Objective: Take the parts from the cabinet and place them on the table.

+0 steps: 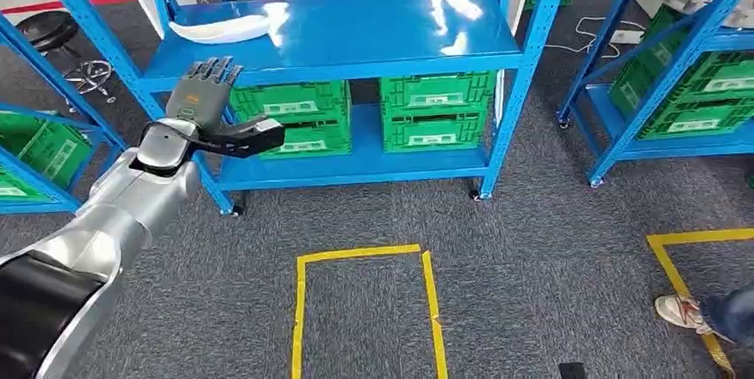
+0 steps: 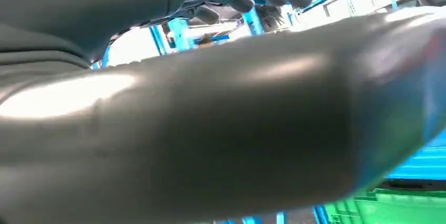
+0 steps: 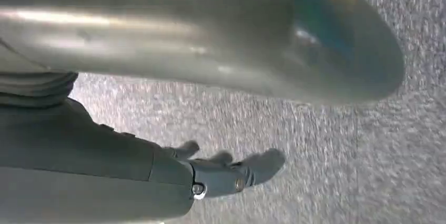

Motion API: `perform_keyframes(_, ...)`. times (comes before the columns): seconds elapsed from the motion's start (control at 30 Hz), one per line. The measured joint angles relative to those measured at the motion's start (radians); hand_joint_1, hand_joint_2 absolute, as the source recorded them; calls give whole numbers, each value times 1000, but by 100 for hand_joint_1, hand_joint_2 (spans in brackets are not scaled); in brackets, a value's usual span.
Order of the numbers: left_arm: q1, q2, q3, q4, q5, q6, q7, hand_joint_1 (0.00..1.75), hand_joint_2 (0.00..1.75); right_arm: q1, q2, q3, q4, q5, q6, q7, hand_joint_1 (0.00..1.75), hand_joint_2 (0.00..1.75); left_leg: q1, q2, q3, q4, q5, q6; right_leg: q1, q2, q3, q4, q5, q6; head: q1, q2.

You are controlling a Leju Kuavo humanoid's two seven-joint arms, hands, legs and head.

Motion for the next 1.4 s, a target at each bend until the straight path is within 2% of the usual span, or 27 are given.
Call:
perform_keyframes(0.03,-4,0,0,0,-3,-2,2,0,0,0,0,0,0,3,1,-3,0,0,0,5,-29,54,-21,-1,0,0,3,0,-3,-5,-6,0)
perform_keyframes(0.1,-5,0,1,0,-9,-3,9,0,0,-1,0,-1,0,8,1,-9,0,0,-3,7,-122,214,-76,0,5,0,8,0,-8,-12,-6,0)
perform_keyframes(0.13,-1,0,1,1,-11,-3,11,0,0,-1,0,-2,0,8,1,-12,0,0,-4,7,-166,279,-87,3,8,0,11,0,-12,-16,-6,0)
perform_keyframes(0.17,2,0,1,1,-11,-4,13,0,0,-1,1,-3,0,8,0,-15,0,0,-6,7,-190,299,-74,9,12,0,15,0,-15,-18,-6,0)
perform_keyframes(0.2,3,-1,2,1,-11,-4,14,0,0,-1,2,-4,0,9,-1,-17,0,0,-9,7,-188,272,-40,18,16,0,21,0,-19,-20,-6,0)
perform_keyframes(0.27,-2,-2,3,1,-13,-5,16,0,0,-2,4,-5,0,9,-1,-21,0,0,-26,6,-129,109,73,49,26,1,36,-2,-28,-23,-6,0)
perform_keyframes(0.3,-5,-2,5,1,-18,-5,18,0,0,-2,7,-5,0,11,-1,-20,0,0,-37,6,-100,30,104,66,25,1,42,-5,-32,-23,-5,0)
perform_keyframes(0.33,-6,-3,8,1,-28,-5,23,0,0,-3,16,-5,1,18,0,-20,0,0,-39,7,-77,24,87,75,30,2,44,-9,-34,-19,0,0)
perform_keyframes(0.43,-15,-14,9,0,-43,-5,29,0,0,-3,14,-6,1,21,1,-5,0,0,-48,7,-72,-4,80,76,21,-2,46,-22,-31,-1,-3,0)
perform_keyframes(0.5,-20,-29,10,-5,-50,-5,31,0,0,-6,13,-6,1,21,1,2,0,0,-35,7,-40,-47,89,67,25,-6,56,-21,-39,11,-2,0)
perform_keyframes(0.57,-31,-39,13,-3,-52,-9,37,0,0,-10,13,-7,1,20,-1,0,0,0,-32,7,-30,-56,86,75,27,-6,2,77,-82,15,0,0)
perform_keyframes(0.63,-30,-55,16,-2,-54,-15,39,0,0,-8,10,-10,1,20,-1,-1,0,0,-33,6,-27,-52,77,80,26,-6,-89,226,-129,20,1,0)
perform_keyframes(0.67,-28,-60,16,-1,-56,-16,39,0,0,-7,10,-12,1,20,-1,-1,0,0,-33,5,-25,-49,73,80,26,-6,-118,258,-123,23,2,0)
perform_keyframes(0.7,-27,-64,16,-1,-56,-16,39,0,0,-7,10,-13,1,20,-1,-1,0,0,-33,4,-23,-44,67,78,25,-7,-121,241,-93,25,1,0)
perform_keyframes(0.73,-28,-68,16,-1,-56,-16,39,0,0,-7,10,-13,1,20,-1,-2,0,0,-31,4,-20,-38,60,75,24,-7,-103,183,-45,27,2,0)
perform_keyframes(0.8,-30,-72,18,-2,-56,-16,40,0,0,-7,8,-14,1,20,-1,-2,0,0,-29,6,-12,-19,40,67,20,-11,-28,3,53,29,1,0)
perform_keyframes(0.83,-32,-73,18,-1,-56,-16,41,0,0,-8,8,-14,1,20,0,-3,0,0,-35,6,-17,-13,32,58,27,-12,-17,-10,25,25,2,0)
perform_keyframes(0.87,-32,-73,20,-1,-56,-14,42,0,0,-9,8,-14,1,19,1,-5,0,0,-36,5,-19,-9,28,54,25,-9,-14,-14,27,10,2,0)
perform_keyframes(0.93,-33,-74,24,-1,-60,-13,48,0,0,-5,8,-18,1,18,3,-8,0,0,-36,5,-16,-14,29,46,30,-9,-14,-16,23,1,3,0)
perform_keyframes(1.0,-33,-75,25,-3,-67,-13,52,0,0,-6,9,-21,1,18,9,-9,0,0,-34,6,-14,-12,20,33,21,-9,-1,-26,24,-13,3,0)
perform_keyframes(1.07,-38,-75,26,-2,-74,-13,54,0,0,-7,9,-22,1,20,11,-10,0,0,-31,7,-59,81,-19,20,19,-8,11,-28,16,-23,-2,0)
perform_keyframes(1.13,-32,-73,27,0,-81,-15,58,0,0,-5,9,-26,1,21,11,-18,0,0,-25,7,-155,240,-70,13,19,-8,19,-28,8,-26,-2,0)
perform_keyframes(1.17,-26,-70,28,2,-84,-16,60,0,0,-4,9,-26,1,22,12,-23,0,0,-23,7,-193,287,-70,11,19,-7,24,-27,2,-25,-3,0)
perform_keyframes(1.23,-20,-63,31,3,-92,-16,63,0,0,-3,10,-27,1,30,19,-25,0,0,-22,7,-189,236,-5,14,18,-5,37,-27,-7,-22,-3,0)
perform_keyframes(1.3,-23,-57,38,3,-92,-16,63,0,0,-4,10,-27,1,36,21,-26,0,0,-23,7,-111,49,110,25,18,-4,59,-28,-21,-16,-3,0)
perform_keyframes(1.37,-26,-53,46,3,-92,-16,62,0,0,-6,10,-27,1,37,21,-26,0,0,-33,7,-72,-22,103,32,22,-3,59,-29,-29,-4,-3,0)
perform_keyframes(1.4,-25,-53,48,3,-92,-17,62,0,0,-6,10,-27,1,37,21,-26,0,0,-34,6,-76,-17,99,38,18,-4,57,-33,-28,3,-1,0)
